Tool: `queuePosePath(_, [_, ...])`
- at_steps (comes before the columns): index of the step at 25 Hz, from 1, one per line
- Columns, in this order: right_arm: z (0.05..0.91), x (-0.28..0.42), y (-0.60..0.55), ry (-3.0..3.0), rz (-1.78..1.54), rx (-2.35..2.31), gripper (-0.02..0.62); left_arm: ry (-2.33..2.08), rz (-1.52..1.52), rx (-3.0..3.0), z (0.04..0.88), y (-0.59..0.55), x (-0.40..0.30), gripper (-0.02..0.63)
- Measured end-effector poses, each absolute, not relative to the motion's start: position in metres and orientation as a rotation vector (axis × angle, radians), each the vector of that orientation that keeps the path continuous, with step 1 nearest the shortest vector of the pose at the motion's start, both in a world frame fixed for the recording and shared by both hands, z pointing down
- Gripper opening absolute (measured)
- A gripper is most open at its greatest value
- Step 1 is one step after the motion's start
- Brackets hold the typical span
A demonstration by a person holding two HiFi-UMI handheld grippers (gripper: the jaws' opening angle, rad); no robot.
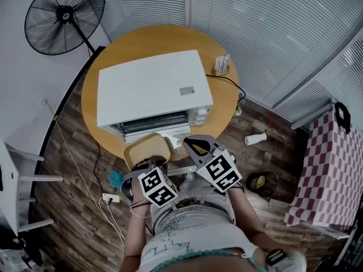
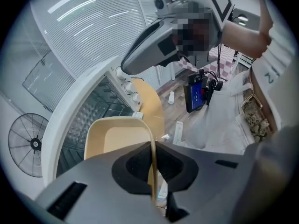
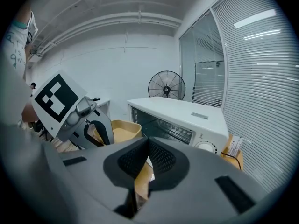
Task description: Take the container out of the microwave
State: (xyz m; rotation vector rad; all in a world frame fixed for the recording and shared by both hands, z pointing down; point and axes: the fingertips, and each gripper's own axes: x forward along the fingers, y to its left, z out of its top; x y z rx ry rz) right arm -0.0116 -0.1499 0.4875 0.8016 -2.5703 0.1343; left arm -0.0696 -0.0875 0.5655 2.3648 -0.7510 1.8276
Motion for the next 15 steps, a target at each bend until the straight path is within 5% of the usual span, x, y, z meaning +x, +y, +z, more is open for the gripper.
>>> queuePosePath(15, [0.4912,-0.0119,-0.1486,-2.554,0.138,0.794,-0.006,-0.757,1.836,2.375,0.5664,-0.0911,-0.0700,0.017])
